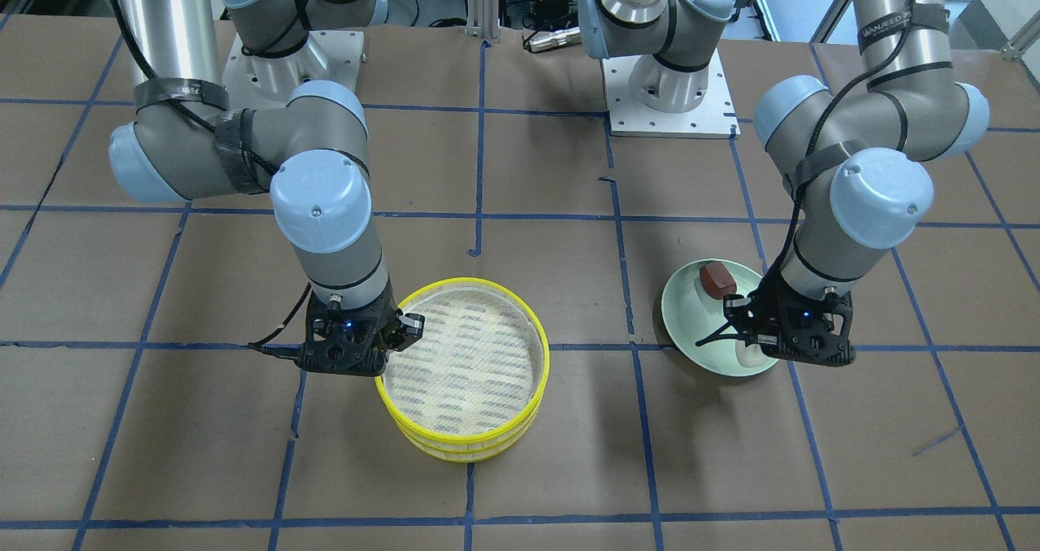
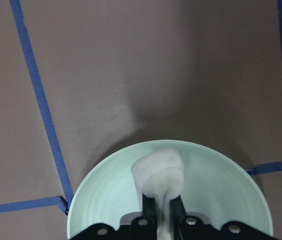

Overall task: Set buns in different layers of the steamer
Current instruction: 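Lift the top steamer tier with the right gripper while the left lifts the bun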

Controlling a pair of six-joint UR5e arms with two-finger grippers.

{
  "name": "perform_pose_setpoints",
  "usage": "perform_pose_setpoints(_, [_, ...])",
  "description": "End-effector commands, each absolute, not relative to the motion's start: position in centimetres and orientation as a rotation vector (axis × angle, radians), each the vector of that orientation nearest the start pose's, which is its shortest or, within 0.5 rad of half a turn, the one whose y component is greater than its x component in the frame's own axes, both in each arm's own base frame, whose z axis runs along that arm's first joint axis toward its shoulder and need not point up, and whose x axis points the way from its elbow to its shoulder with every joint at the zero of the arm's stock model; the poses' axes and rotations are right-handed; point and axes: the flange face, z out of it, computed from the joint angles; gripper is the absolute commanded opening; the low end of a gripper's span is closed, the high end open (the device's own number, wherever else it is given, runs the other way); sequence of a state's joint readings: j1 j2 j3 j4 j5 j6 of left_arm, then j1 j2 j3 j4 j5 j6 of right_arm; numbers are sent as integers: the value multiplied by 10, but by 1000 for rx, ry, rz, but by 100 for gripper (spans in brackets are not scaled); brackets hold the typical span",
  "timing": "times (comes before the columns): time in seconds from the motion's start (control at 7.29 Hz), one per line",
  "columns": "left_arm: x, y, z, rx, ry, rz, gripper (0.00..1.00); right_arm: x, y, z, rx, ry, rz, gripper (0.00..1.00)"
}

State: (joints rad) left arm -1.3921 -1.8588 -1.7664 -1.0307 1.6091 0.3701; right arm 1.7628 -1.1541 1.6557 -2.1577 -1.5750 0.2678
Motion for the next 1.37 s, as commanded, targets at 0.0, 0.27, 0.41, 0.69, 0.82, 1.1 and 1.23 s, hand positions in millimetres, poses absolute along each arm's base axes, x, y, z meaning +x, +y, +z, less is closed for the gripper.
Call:
perform_pose_setpoints(0.0, [-67, -592, 319, 330, 3113, -167, 1, 257, -579, 271, 94, 3124, -118, 8])
perform_pose_setpoints(0.27, [-129, -589, 333, 248, 3132, -209, 1, 269, -570, 283, 59, 3132, -144, 6])
perform_pose_setpoints(0.41, [-149, -590, 337, 205, 3141, -226, 1, 267, -568, 296, 52, 3130, -171, 6])
perform_pose_setpoints(0.69, [-152, -591, 338, 199, 3146, -231, 1, 242, -570, 319, 59, 3194, -155, 6])
perform_pose_setpoints(0.82, [-156, -590, 337, 176, 3159, -230, 1, 223, -575, 323, 108, 3201, -162, 7])
perform_pose_setpoints(1.1, [-204, -581, 330, 19, 3264, -211, 1, 151, -580, 347, 179, 3214, -107, 7])
perform_pose_setpoints(1.23, [-240, -573, 324, -22, 3275, -223, 1, 98, -580, 358, 128, 3273, -66, 7])
